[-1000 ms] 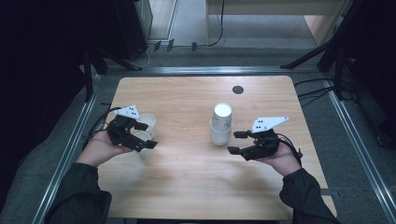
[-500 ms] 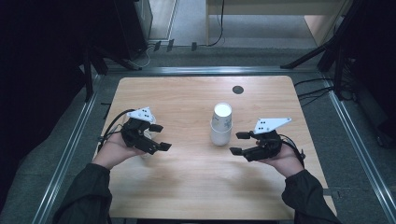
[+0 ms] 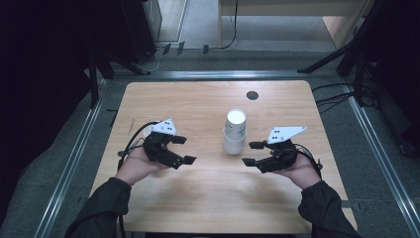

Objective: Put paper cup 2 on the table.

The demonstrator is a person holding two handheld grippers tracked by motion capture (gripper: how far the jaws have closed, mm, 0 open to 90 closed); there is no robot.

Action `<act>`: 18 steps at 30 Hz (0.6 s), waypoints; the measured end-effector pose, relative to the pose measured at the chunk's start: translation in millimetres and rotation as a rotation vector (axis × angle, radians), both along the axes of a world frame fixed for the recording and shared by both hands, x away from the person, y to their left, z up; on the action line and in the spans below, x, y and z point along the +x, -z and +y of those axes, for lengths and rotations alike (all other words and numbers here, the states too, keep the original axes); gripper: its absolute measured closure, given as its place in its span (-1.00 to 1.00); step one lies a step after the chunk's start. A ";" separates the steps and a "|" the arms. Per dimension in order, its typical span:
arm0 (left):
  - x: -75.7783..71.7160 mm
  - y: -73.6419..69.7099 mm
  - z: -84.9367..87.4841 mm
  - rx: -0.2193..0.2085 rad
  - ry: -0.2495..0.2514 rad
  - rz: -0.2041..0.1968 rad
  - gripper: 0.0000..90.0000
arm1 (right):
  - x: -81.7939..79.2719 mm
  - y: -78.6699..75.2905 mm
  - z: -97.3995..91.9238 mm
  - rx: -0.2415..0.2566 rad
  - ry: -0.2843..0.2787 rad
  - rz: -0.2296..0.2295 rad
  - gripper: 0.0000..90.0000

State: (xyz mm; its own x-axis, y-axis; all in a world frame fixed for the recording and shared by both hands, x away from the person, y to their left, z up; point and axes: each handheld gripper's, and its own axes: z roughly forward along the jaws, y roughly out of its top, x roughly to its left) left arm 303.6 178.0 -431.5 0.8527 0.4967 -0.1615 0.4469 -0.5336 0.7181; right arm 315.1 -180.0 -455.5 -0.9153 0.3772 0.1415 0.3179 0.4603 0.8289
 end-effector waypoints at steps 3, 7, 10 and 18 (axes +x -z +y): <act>-1.9 1.4 -7.1 -0.028 0.017 0.027 -0.60 | -0.4 0.3 -0.3 0.002 0.002 0.000 -0.22; -6.6 4.8 -15.7 -0.035 0.026 0.023 -0.60 | -0.6 0.9 -0.9 0.002 0.006 0.002 -0.22; -10.2 9.0 -24.1 -0.006 0.038 0.007 -0.60 | -0.8 1.3 0.1 -0.001 0.001 0.000 -0.22; -14.9 14.0 -32.1 -0.016 0.052 -0.015 -0.60 | -0.7 2.1 1.5 -0.002 -0.005 -0.004 -0.22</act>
